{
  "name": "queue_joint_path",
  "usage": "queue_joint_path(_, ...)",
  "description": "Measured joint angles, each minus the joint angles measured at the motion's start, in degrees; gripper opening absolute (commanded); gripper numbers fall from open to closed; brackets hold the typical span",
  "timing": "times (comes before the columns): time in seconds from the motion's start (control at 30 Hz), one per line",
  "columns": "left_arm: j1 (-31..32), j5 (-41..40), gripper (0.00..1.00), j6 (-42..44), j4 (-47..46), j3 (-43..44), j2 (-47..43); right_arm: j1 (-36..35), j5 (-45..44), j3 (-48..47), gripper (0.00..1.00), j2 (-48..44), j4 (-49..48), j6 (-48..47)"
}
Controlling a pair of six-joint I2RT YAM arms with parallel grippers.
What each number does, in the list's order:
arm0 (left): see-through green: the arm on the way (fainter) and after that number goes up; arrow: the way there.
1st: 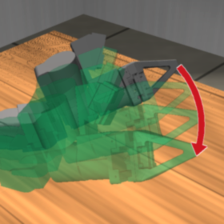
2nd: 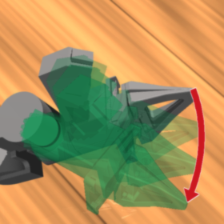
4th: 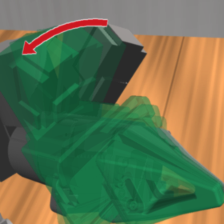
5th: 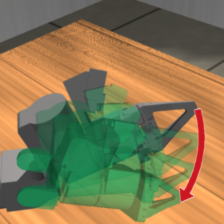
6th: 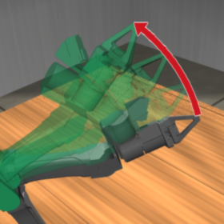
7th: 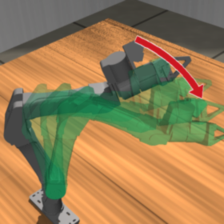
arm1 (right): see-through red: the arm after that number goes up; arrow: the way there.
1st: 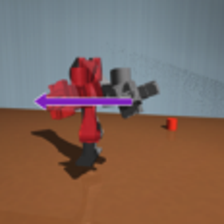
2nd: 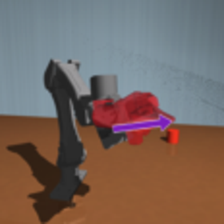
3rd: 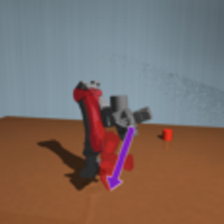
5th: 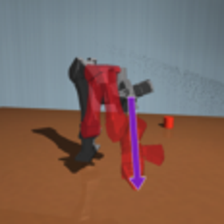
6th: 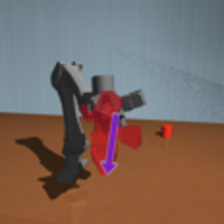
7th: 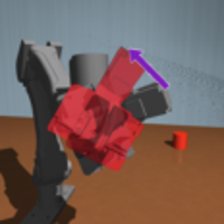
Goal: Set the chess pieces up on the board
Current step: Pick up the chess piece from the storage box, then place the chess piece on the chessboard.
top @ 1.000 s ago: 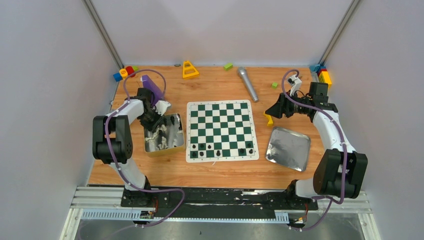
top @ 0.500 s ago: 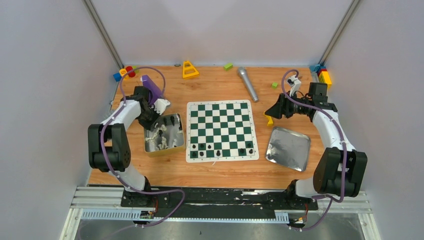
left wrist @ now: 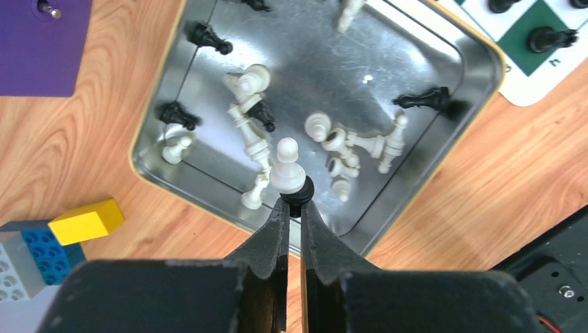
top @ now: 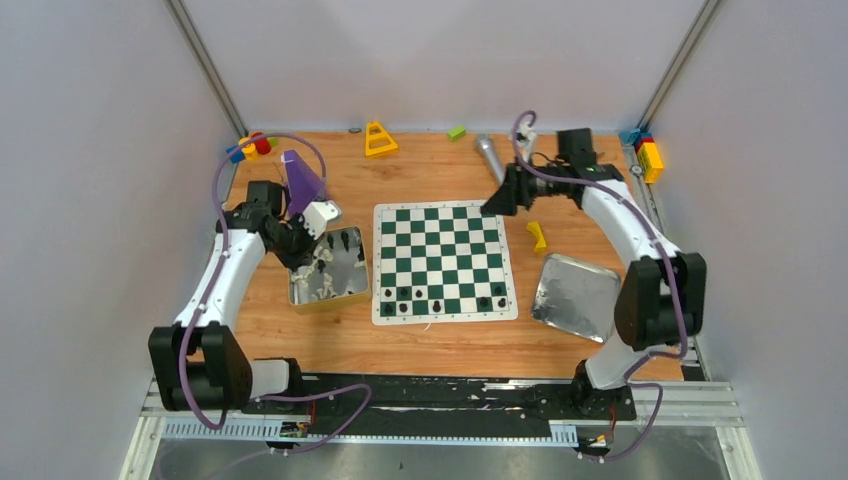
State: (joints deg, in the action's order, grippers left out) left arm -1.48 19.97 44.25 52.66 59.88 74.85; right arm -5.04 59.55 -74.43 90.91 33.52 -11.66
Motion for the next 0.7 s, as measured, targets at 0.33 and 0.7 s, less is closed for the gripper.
queue_joint_path(0.33,0.0,5.3,0.00,-1.9,-1.6,-6.4,-9.9,-24.9,4.5,-25.0,0.58,27.2,-5.6,12.0)
queue_joint_path(0.7,0.3,7.5,0.00,-4.5,-3.3,-9.8,-13.6,-35.4,8.3,-41.4,0.62,42.2,-11.6,24.5)
